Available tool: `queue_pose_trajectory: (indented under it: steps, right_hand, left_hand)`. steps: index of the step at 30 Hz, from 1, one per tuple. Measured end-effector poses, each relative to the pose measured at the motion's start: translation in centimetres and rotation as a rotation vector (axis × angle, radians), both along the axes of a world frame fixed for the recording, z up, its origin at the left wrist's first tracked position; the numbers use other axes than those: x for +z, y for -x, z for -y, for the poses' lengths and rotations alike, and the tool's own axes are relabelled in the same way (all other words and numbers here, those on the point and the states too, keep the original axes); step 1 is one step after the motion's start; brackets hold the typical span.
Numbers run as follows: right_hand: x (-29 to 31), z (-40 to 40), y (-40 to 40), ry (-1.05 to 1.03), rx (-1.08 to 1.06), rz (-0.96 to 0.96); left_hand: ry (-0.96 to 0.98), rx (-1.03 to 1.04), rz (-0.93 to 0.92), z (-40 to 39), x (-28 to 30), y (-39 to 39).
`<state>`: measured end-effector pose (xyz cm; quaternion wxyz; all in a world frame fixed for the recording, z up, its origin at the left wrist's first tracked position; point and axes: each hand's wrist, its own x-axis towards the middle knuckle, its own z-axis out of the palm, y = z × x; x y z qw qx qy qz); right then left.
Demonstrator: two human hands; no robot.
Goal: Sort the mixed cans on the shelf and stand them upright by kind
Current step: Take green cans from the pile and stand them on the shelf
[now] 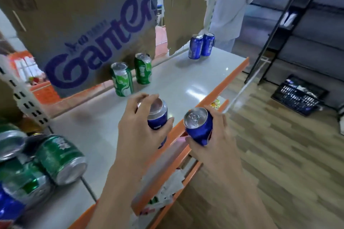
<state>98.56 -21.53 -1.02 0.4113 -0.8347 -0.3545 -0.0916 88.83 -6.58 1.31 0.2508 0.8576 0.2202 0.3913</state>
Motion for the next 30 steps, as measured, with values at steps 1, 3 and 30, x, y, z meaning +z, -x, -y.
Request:
queue_pose_trajectory:
  steps: [1, 3, 30]
  right_hand:
    - [0.0, -0.7, -1.1, -0.008, -0.011, 0.011]
    - [-0.2, -1.9, -3.1, -0.025, -0.032, 0.017]
    - [-1.6, -12.6, -50.0, -0.073, 0.26, -0.201]
  left_hand:
    - [-0.004, 0.005, 0.005, -0.7, 0.1, -1.2]
    - [0.004, 0.016, 0.017, -1.8, 0.0, -3.2]
    - [-0.169, 0.06, -0.398, -7.9, 1.0, -47.3]
